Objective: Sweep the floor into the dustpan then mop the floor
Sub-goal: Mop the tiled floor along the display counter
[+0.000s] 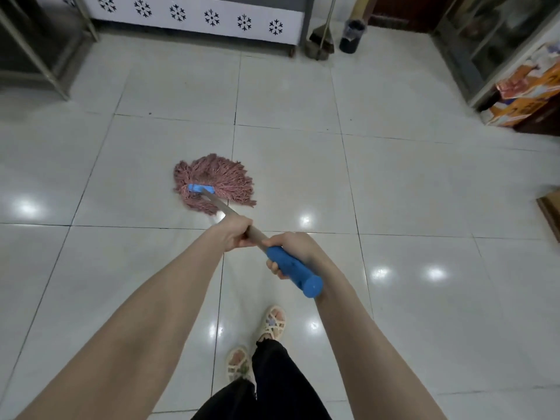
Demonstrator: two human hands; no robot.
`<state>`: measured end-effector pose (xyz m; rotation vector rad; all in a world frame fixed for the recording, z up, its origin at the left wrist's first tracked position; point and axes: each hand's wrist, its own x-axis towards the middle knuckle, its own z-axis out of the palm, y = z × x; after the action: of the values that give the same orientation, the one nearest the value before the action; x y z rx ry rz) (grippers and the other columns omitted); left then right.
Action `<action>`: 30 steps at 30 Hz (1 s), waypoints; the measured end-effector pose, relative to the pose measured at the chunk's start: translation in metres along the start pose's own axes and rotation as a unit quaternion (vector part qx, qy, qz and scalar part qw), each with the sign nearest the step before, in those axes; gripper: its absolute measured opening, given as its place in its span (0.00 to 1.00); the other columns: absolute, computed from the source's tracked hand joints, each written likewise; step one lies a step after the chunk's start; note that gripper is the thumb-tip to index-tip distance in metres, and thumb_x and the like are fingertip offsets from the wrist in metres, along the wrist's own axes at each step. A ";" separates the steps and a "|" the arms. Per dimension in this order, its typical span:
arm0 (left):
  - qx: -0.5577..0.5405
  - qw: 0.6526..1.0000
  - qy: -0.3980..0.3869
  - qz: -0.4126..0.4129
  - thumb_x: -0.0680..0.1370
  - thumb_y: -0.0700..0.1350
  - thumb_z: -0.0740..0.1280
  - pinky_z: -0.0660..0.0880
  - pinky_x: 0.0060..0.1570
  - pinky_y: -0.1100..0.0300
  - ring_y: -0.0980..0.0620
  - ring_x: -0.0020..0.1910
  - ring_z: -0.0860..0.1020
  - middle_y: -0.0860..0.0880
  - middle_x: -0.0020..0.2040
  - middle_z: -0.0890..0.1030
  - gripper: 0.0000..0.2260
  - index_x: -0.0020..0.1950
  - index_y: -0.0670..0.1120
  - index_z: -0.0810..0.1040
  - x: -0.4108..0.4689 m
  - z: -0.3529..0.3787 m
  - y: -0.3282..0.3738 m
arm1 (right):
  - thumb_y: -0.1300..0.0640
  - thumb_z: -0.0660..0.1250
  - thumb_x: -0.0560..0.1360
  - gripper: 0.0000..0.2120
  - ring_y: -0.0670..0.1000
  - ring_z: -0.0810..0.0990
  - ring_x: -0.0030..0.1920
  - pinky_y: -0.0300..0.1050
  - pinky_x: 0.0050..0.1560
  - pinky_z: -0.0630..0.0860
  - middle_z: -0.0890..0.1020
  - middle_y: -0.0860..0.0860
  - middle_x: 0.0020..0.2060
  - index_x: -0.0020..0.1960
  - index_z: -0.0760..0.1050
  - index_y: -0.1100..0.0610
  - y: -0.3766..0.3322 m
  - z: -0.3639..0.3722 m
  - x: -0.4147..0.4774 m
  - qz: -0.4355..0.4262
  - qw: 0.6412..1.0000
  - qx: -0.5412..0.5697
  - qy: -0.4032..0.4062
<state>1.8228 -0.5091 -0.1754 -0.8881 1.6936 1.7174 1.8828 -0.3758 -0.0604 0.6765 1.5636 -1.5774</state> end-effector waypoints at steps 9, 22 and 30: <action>-0.058 0.998 0.018 0.014 0.81 0.36 0.57 0.75 0.23 0.59 0.50 0.33 0.73 0.45 0.36 0.70 0.06 0.44 0.41 0.66 0.021 -0.041 0.017 | 0.65 0.64 0.76 0.04 0.48 0.71 0.16 0.34 0.19 0.68 0.73 0.58 0.29 0.44 0.69 0.64 -0.032 0.038 0.022 0.006 0.999 -0.041 0.009; -0.068 0.997 0.025 0.005 0.81 0.37 0.57 0.78 0.37 0.57 0.51 0.36 0.76 0.44 0.39 0.74 0.06 0.57 0.37 0.69 0.130 -0.100 0.146 | 0.63 0.65 0.75 0.06 0.49 0.72 0.16 0.35 0.20 0.69 0.75 0.58 0.28 0.46 0.71 0.66 -0.169 0.079 0.136 0.000 0.997 -0.077 0.014; -0.108 0.993 0.051 -0.008 0.80 0.36 0.57 0.79 0.26 0.60 0.51 0.33 0.76 0.45 0.37 0.74 0.05 0.54 0.39 0.70 0.211 -0.154 0.276 | 0.65 0.65 0.75 0.07 0.49 0.72 0.16 0.35 0.19 0.69 0.74 0.59 0.31 0.50 0.70 0.67 -0.318 0.118 0.218 -0.005 0.995 -0.101 -0.018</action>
<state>1.4867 -0.6869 -0.1655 -1.1016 1.5795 1.8994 1.5209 -0.5539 -0.0525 0.5273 1.6729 -1.4073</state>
